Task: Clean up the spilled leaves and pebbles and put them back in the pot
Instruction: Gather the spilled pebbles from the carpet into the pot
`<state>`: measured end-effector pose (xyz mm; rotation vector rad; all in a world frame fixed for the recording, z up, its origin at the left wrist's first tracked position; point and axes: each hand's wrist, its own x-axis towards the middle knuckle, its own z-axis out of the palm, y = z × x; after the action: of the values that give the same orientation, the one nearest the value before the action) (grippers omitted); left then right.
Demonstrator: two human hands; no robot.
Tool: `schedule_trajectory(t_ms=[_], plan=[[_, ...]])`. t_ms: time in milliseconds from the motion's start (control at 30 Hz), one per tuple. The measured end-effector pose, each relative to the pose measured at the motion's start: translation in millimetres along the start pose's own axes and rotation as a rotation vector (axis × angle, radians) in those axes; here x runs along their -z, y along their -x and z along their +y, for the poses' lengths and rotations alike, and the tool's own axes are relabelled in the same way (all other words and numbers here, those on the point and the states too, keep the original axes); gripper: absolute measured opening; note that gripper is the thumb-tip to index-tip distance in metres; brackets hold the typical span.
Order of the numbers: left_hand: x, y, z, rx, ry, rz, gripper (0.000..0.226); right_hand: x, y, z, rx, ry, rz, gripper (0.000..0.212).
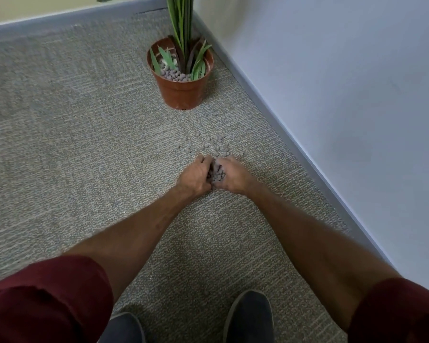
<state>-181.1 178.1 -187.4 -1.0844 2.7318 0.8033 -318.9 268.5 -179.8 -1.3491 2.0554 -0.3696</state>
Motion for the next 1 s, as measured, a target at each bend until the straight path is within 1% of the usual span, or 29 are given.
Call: schedule_trajectory(t_ms=[100,167,267,300,367,400,533,633,700,833,1000], plan=[[-1,5,-1,-0.01,0.034,0.034,0.053,2,3,-5,0.061,0.078,0.019,0.048],[-1,7,0,-0.014,0.033,0.057,0.043,3,3,-9,0.078,0.182,0.034,0.042],[-2,9,1,-0.011,0.027,0.061,0.039,5,3,-17,0.096,0.311,0.086,0.023],[-1,9,2,0.0,0.036,0.064,0.034,6,3,-19,0.096,0.318,0.109,0.017],[0,9,3,0.037,0.073,0.091,0.016,10,3,-20,0.074,0.312,0.156,0.014],[1,9,3,0.058,0.098,0.106,0.01,12,2,-20,0.054,0.296,0.17,0.015],[7,7,0,0.126,0.192,0.097,0.017,18,-4,-17,-0.013,0.182,0.167,0.009],[16,5,0,0.145,0.265,0.114,0.015,20,-8,-11,-0.031,0.113,0.182,0.006],[23,1,0,0.153,0.319,0.134,0.014,23,-12,-10,-0.089,0.022,0.187,0.002],[46,-5,5,0.165,0.457,0.238,0.011,40,-24,-16,-0.18,-0.167,0.196,0.004],[86,-20,9,0.157,0.564,0.374,0.012,78,-49,-42,-0.207,-0.428,0.242,0.008]])
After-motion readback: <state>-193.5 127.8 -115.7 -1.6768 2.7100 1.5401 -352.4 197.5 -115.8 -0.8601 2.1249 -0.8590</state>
